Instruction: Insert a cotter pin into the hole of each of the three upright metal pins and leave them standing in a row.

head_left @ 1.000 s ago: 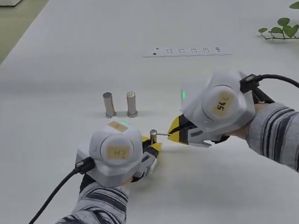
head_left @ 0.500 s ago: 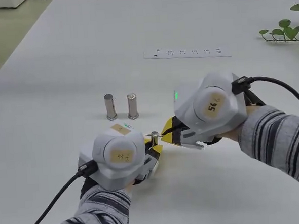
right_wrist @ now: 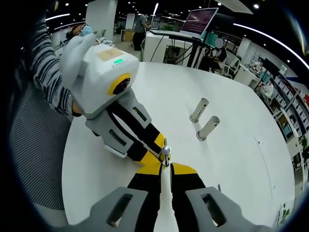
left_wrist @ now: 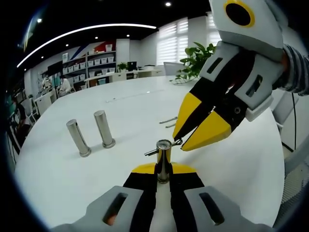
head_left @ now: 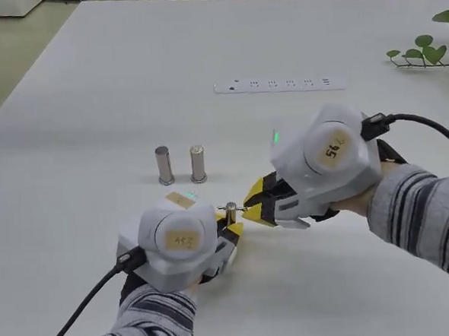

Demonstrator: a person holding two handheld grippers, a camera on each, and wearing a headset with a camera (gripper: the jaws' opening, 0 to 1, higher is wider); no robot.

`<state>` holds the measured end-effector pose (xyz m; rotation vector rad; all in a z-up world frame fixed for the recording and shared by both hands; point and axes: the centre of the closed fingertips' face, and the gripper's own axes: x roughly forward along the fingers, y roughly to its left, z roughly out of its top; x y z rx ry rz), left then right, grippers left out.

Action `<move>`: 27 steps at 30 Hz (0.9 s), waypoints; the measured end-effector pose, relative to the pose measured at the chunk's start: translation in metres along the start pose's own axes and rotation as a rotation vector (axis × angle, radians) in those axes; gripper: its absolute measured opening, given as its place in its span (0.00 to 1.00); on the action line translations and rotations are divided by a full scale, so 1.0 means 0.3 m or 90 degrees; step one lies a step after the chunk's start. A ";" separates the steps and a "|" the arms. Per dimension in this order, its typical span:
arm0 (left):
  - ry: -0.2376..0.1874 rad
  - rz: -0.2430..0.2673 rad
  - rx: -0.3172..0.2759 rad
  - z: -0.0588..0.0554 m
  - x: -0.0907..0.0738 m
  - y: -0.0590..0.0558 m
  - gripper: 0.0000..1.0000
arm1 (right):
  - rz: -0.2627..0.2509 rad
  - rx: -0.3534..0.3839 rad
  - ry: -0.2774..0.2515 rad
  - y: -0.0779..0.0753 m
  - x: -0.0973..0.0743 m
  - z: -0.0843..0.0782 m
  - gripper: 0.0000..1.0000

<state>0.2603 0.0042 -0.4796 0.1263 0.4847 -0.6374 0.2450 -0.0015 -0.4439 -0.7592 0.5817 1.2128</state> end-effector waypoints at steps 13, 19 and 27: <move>0.000 0.006 -0.004 -0.004 0.002 0.000 0.05 | -0.005 0.009 -0.005 0.000 0.013 0.006 0.00; 0.000 0.008 -0.005 -0.006 0.003 0.000 0.05 | -0.005 -0.003 -0.010 0.000 0.018 0.015 0.00; 0.001 0.012 -0.005 -0.009 0.004 0.001 0.05 | -0.008 -0.002 -0.016 0.000 0.022 0.020 0.00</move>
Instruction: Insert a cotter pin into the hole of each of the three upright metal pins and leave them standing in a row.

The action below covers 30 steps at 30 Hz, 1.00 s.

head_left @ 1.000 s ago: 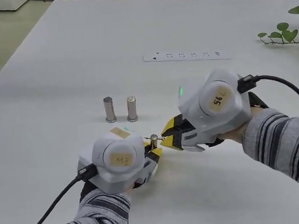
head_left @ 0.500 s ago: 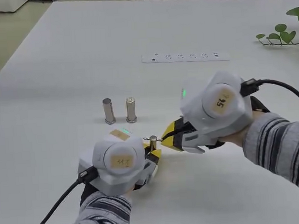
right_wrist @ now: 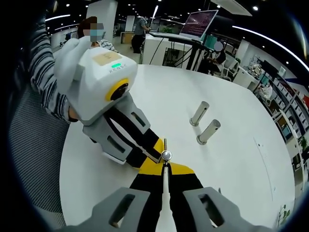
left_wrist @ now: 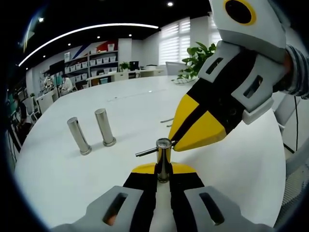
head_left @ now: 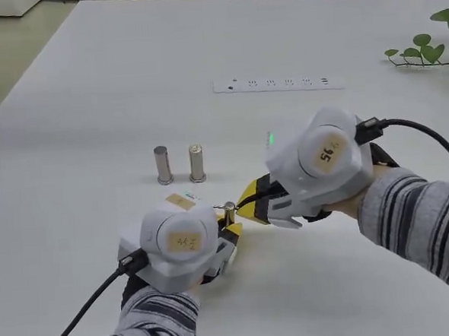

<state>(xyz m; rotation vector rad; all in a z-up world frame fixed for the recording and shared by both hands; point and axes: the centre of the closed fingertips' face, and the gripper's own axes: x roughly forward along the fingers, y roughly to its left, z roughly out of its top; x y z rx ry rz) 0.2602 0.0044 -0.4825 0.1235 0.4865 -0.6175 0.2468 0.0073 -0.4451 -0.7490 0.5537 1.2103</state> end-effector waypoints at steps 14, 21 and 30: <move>-0.001 0.001 0.003 -0.001 0.001 -0.001 0.05 | -0.038 0.121 -0.045 -0.012 -0.010 -0.016 0.09; -0.003 -0.004 0.009 0.000 0.001 -0.001 0.05 | -0.065 0.242 -0.093 -0.017 -0.042 -0.054 0.17; -0.001 -0.020 0.015 -0.002 -0.006 0.011 0.05 | -0.108 0.321 -0.122 -0.029 -0.087 -0.102 0.18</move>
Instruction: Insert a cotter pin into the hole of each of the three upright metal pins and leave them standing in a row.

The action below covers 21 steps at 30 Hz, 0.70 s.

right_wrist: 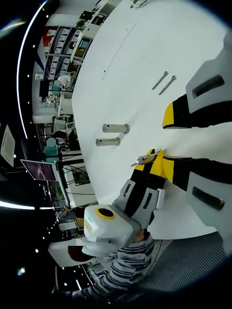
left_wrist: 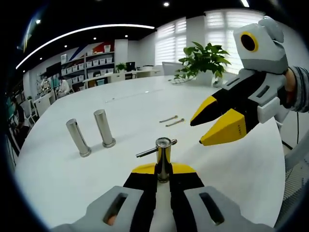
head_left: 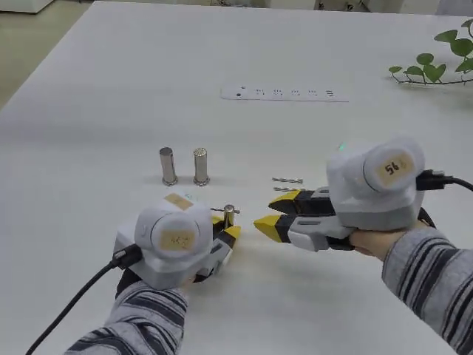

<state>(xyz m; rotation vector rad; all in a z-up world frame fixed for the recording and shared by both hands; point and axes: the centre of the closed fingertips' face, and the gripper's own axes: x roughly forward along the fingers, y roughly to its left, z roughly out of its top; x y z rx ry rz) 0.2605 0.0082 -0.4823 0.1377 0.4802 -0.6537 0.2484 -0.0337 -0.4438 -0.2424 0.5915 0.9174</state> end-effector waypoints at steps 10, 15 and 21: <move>-0.002 0.013 0.004 0.012 -0.037 0.087 0.05 | -0.009 0.036 -0.018 0.007 -0.007 -0.008 0.25; -0.002 0.026 0.005 0.013 -0.054 0.152 0.05 | -0.009 0.043 -0.019 0.010 -0.006 -0.017 0.26; 0.001 0.047 0.003 0.011 -0.073 0.231 0.05 | -0.009 0.057 -0.017 0.007 -0.008 -0.032 0.27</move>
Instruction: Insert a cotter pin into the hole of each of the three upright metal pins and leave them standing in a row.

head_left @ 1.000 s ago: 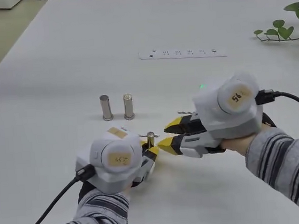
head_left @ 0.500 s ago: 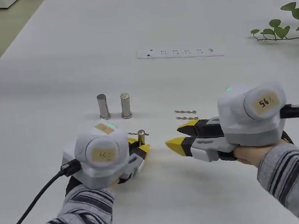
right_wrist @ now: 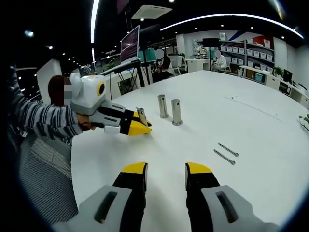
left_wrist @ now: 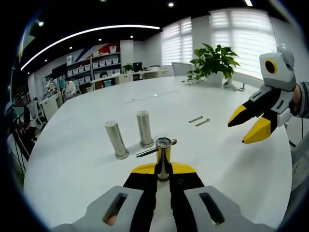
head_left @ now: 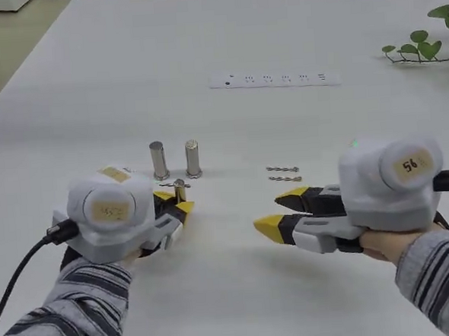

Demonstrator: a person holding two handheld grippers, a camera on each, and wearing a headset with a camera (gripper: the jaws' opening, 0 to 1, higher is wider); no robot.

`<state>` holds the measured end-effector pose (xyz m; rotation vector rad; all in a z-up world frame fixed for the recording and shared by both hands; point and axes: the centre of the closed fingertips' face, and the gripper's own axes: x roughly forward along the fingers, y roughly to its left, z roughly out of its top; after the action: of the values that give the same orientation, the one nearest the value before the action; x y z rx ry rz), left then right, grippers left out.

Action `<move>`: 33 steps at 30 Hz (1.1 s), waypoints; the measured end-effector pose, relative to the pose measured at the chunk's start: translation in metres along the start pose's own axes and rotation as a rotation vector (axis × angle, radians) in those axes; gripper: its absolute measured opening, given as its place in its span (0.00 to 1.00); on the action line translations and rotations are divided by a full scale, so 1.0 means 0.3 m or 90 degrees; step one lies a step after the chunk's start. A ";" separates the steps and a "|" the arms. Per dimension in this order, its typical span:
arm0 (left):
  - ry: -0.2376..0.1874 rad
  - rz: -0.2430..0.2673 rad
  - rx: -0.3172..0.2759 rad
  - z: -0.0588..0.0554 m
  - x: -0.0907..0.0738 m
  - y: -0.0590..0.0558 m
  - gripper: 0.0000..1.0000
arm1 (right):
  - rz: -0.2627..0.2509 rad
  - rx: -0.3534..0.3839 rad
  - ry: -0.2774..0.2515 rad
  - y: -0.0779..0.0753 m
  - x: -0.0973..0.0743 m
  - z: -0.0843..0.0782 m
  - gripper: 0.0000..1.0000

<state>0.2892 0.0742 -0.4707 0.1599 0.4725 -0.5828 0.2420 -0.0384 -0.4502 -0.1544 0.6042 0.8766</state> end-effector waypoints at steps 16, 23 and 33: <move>0.011 0.006 0.008 -0.024 -0.009 0.112 0.05 | -0.001 0.004 0.002 -0.015 -0.007 -0.010 0.29; 0.016 -0.004 0.011 -0.039 -0.018 0.129 0.05 | -0.002 0.005 0.008 -0.019 -0.010 -0.017 0.29; 0.012 -0.012 0.001 -0.049 -0.027 0.135 0.05 | -0.007 0.016 0.014 -0.019 -0.010 -0.032 0.28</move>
<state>0.3005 0.1157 -0.4792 0.1627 0.4920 -0.6000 0.2408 -0.0476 -0.4569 -0.1454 0.6340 0.8570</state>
